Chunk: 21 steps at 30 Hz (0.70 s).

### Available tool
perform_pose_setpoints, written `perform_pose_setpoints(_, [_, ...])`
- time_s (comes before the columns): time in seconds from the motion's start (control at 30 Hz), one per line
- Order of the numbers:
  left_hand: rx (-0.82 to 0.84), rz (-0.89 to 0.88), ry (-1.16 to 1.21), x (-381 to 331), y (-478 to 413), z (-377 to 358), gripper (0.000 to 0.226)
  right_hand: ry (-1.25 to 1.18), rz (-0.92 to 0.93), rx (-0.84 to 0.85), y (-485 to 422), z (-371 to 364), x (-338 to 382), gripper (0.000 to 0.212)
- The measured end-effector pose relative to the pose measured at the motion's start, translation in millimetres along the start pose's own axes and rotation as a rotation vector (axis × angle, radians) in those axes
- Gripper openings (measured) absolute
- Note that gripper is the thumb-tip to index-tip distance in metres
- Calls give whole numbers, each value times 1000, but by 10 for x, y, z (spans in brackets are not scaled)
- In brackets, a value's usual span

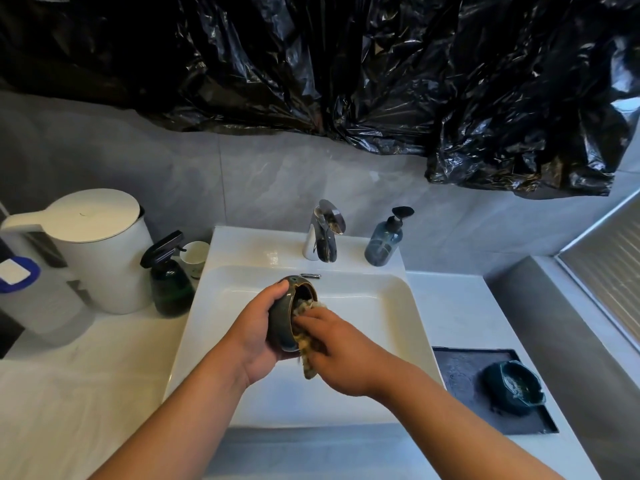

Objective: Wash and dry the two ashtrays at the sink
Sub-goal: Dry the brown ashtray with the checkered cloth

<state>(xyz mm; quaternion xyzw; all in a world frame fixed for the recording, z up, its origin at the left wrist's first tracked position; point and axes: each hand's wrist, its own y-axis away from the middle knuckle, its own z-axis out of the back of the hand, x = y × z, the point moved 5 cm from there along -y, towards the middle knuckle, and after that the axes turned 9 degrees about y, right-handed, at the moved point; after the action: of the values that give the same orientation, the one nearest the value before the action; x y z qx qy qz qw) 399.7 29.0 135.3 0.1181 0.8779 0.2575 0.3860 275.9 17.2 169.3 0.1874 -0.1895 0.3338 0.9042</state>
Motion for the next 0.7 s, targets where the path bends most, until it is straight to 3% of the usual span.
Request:
perform_pose_setpoints(0.13, [15,-8,-38,41,-16,-20,52,-261,-73,-7,-15,-24,14,28])
perform_pose_setpoints(0.23, [37,-54,-84,52,9,-59,47,-668,-106,-47,-17,-37,-24,18])
perform_pose_setpoints(0.33, [75,-183,-61,8,6,-87,36,-1162,-88,-53,-35,-68,-21,17])
perform_pose_setpoints(0.43, [90,-223,-72,-26,32,-115,33,-1311,-49,-56,-25,-61,15,20])
perform_pose_setpoints(0.5, [71,-212,-96,-30,40,-113,32,-1100,-60,-65,1,-39,18,25])
perform_pose_setpoints(0.6, [34,-192,-93,-51,60,-113,33,-405,-61,-135,0,13,-39,35])
perform_pose_setpoints(0.7, [22,-164,-90,-54,50,-115,34,220,96,-187,-40,-11,-80,38])
